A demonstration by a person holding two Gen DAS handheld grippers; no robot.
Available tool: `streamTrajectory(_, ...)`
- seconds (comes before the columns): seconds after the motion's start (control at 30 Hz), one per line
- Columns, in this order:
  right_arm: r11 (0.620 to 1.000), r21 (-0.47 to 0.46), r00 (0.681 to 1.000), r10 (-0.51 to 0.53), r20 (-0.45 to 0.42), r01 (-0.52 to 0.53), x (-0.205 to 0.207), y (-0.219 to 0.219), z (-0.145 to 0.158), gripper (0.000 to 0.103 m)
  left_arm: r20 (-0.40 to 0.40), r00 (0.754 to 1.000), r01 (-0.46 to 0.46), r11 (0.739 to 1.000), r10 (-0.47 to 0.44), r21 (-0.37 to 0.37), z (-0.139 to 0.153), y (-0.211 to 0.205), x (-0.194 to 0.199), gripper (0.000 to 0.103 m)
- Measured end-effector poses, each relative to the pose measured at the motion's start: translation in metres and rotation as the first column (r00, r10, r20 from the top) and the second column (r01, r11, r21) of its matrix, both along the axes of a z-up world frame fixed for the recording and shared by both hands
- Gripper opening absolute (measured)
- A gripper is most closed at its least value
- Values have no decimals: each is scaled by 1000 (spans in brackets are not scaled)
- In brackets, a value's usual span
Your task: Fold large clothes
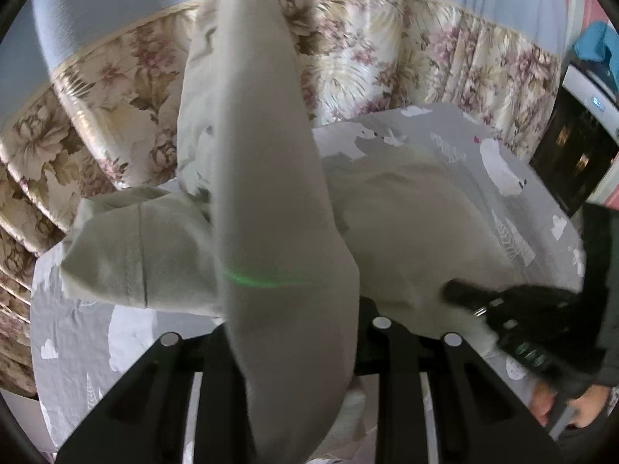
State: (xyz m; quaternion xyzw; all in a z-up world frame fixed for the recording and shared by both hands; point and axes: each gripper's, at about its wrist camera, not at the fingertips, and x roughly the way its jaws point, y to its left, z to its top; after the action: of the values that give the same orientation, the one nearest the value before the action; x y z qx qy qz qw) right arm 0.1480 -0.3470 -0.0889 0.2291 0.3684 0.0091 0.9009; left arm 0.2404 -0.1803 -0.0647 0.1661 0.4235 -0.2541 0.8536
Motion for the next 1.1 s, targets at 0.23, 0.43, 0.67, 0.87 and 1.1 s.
streamTrajectory(0.23, 996, 87, 1000, -24, -2, 24, -8, -45, -12, 1, 37, 997, 57, 981, -65, 188, -23, -67, -14, 38)
streamTrajectory(0.43, 988, 151, 1000, -13, -12, 14, -20, -65, -32, 0, -38, 994, 111, 983, -106, 146, -34, -96, -5, 45)
streamTrajectory(0.67, 980, 198, 1000, -21, 1, 20, -29, -72, -51, 0, -73, 982, 182, 977, -175, 111, -43, -114, -6, 63)
streamTrajectory(0.87, 986, 165, 1000, -18, -10, 19, -24, -69, -52, 0, -79, 982, 176, 982, -171, 65, -35, -105, -7, 64)
streamTrajectory(1.1, 997, 75, 999, -21, -37, 24, -15, -58, -47, 0, -14, 989, 148, 989, -148, 16, 10, -64, -36, 81)
